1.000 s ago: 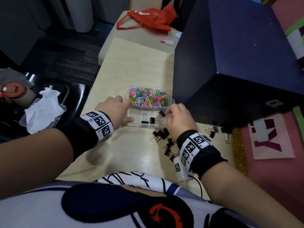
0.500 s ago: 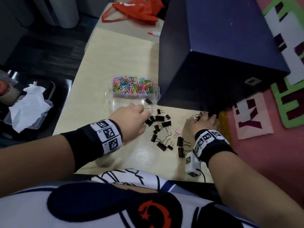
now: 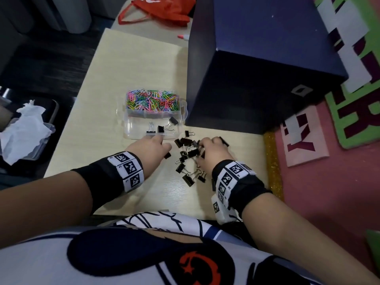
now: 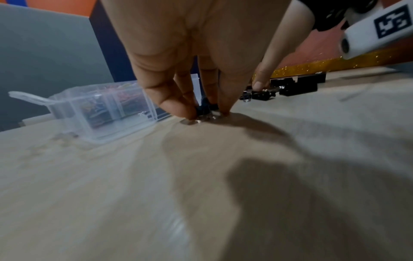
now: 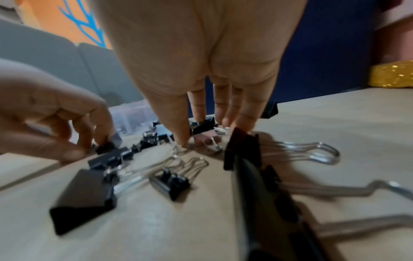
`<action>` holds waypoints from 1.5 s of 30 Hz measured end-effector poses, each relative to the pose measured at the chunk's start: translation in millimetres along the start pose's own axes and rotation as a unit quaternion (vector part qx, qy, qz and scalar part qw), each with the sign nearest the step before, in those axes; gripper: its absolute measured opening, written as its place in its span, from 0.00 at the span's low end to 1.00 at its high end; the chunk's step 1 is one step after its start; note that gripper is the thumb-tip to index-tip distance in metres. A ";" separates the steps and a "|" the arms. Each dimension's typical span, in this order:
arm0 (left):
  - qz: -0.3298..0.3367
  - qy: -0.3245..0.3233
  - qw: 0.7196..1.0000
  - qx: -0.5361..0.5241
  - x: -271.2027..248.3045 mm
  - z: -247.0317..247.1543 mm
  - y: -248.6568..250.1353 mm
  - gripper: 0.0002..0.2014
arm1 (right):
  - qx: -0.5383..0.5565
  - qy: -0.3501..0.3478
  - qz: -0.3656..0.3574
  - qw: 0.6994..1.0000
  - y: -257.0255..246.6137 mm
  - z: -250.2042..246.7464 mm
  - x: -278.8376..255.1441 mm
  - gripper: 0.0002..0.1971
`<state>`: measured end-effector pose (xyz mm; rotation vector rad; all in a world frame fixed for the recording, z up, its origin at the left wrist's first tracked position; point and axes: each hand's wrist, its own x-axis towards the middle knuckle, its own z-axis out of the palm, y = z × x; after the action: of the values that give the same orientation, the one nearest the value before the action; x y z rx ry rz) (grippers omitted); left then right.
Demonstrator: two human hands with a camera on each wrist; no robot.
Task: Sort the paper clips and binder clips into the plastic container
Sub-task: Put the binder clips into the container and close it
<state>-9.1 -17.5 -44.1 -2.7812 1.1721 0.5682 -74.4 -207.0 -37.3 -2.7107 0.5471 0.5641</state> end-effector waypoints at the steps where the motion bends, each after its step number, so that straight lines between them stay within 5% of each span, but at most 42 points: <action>1: -0.004 -0.002 1.000 -0.001 0.3 0.2 0.4 0.11 | -0.001 0.000 -0.016 1.000 -1.5 1.8 -0.1 0.22; 8: -0.020 -0.014 1.000 0.006 -5.3 -1.5 3.3 0.15 | 0.018 -0.004 -0.028 0.999 -10.2 3.9 2.5 0.20; 16: -0.014 0.022 0.999 -0.032 -15.2 -7.1 -8.7 0.12 | 0.071 0.069 -0.019 0.995 -18.5 -11.8 3.3 0.15; 19: -0.004 0.065 0.995 -0.081 -15.6 -15.4 -12.2 0.11 | 0.119 0.111 -0.078 0.984 -32.3 -18.0 3.1 0.13; 23: -0.003 0.218 0.964 -0.152 -12.9 -33.6 -26.0 0.08 | 0.162 0.150 -0.147 0.964 -52.1 -27.2 5.8 0.15; 27: -0.014 0.268 0.954 -0.131 -9.8 -38.6 -44.1 0.10 | 0.014 0.058 -0.003 0.998 -45.4 -31.9 9.9 0.25; 29: 0.006 0.240 0.964 -0.117 -12.9 -36.4 -41.8 0.11 | -0.027 -0.019 0.076 0.997 -38.6 -30.0 7.2 0.39; 31: 0.006 0.134 0.987 -0.094 -16.4 -30.4 -33.8 0.12 | -0.061 -0.070 0.089 0.992 -34.3 -22.9 5.3 0.49; 33: 0.009 0.013 0.999 -0.035 -17.3 -22.7 -25.0 0.15 | -0.078 -0.075 0.061 0.992 -33.0 -12.3 4.5 0.49; 36: 0.017 -0.073 0.997 0.023 -14.1 -10.0 -19.1 0.17 | -0.085 -0.046 0.007 0.995 -36.8 1.3 4.0 0.40; 45: -0.020 -0.063 0.998 -0.001 -9.1 -1.5 -16.3 0.11 | -0.041 0.009 -0.096 0.995 -28.8 5.8 7.2 0.20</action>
<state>-3.0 -0.1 -40.7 -2.7185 1.0885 0.7277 -57.9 -181.8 -39.1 -2.8066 0.2693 0.5230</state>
